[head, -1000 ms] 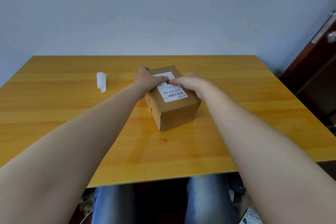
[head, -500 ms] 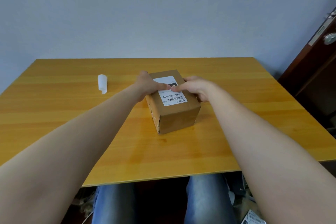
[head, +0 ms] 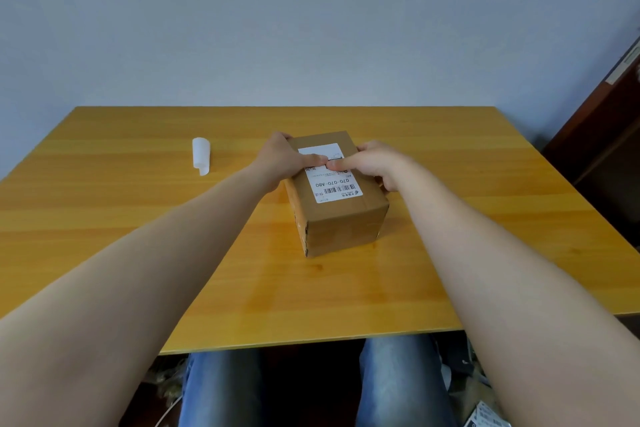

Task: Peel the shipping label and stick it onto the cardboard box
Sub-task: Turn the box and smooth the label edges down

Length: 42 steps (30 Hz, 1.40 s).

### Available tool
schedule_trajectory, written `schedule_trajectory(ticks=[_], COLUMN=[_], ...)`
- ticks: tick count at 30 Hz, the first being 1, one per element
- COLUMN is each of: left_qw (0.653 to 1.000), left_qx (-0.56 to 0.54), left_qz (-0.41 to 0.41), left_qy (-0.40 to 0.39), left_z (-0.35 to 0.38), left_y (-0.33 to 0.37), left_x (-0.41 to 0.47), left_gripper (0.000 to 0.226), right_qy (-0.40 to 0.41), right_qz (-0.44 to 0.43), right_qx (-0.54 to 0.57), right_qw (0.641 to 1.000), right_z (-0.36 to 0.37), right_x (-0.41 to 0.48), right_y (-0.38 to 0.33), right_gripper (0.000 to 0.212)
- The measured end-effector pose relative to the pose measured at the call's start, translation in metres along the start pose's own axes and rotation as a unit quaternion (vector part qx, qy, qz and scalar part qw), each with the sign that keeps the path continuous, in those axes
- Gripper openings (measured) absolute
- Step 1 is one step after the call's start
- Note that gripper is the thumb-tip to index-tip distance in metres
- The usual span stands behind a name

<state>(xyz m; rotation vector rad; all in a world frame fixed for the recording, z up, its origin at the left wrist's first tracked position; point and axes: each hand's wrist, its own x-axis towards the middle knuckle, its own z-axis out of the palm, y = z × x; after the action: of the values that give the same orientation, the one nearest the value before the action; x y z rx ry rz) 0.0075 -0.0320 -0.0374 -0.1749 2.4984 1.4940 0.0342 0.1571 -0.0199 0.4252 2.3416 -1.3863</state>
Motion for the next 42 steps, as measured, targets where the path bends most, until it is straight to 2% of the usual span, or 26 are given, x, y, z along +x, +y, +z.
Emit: schedule_trajectory(ticks=[8, 13, 18, 22, 25, 30, 32, 35, 37, 39, 40, 42], left_qw=[1.0, 0.999, 0.996, 0.995, 0.995, 0.995, 0.995, 0.993, 0.993, 0.995, 0.996, 0.993], left_qx=[0.01, -0.023, -0.068, -0.065, -0.067, -0.083, -0.094, -0.12, -0.109, -0.067, -0.038, 0.002], left_qz=[-0.02, -0.037, -0.043, -0.032, -0.027, -0.027, -0.018, -0.01, -0.018, -0.033, -0.035, -0.026], left_qy=[0.021, 0.018, 0.044, 0.072, 0.073, 0.046, 0.03, -0.001, -0.033, -0.062, -0.076, -0.115], left_z=[0.003, 0.002, 0.005, 0.006, 0.006, 0.002, 0.002, 0.001, -0.001, -0.004, -0.006, -0.01], left_y=[0.005, 0.007, 0.006, 0.003, 0.002, 0.004, 0.005, 0.005, 0.008, 0.011, 0.012, 0.015], left_x=[0.006, 0.01, 0.018, 0.025, 0.03, 0.029, 0.028, 0.023, 0.017, 0.009, 0.006, -0.003], left_gripper=[0.106, 0.099, 0.085, 0.07, 0.067, 0.066, 0.07, 0.087, 0.091, 0.092, 0.086, 0.06], right_qy=[0.014, 0.006, 0.042, 0.06, 0.055, 0.032, 0.032, 0.051, 0.066, 0.071, 0.065, 0.04], right_qz=[0.013, 0.013, 0.015, 0.011, 0.02, 0.05, 0.051, 0.05, 0.023, -0.024, -0.043, -0.063], right_qx=[-0.017, -0.016, -0.02, -0.046, -0.057, -0.035, -0.031, -0.001, 0.011, 0.037, 0.055, 0.082], right_qw=[1.0, 1.0, 0.999, 0.997, 0.997, 0.998, 0.998, 0.997, 0.997, 0.997, 0.995, 0.994], right_z=[-0.001, -0.003, 0.002, 0.008, 0.011, 0.01, 0.012, 0.013, 0.013, 0.012, 0.011, 0.008], right_x=[0.006, 0.008, 0.025, 0.034, 0.037, 0.038, 0.04, 0.039, 0.036, 0.032, 0.031, 0.029], right_y=[-0.003, -0.006, -0.007, -0.013, -0.02, -0.016, -0.014, -0.011, -0.007, -0.001, 0.002, 0.007], right_gripper=[0.074, 0.055, 0.048, 0.076, 0.074, 0.068, 0.073, 0.086, 0.099, 0.098, 0.1, 0.111])
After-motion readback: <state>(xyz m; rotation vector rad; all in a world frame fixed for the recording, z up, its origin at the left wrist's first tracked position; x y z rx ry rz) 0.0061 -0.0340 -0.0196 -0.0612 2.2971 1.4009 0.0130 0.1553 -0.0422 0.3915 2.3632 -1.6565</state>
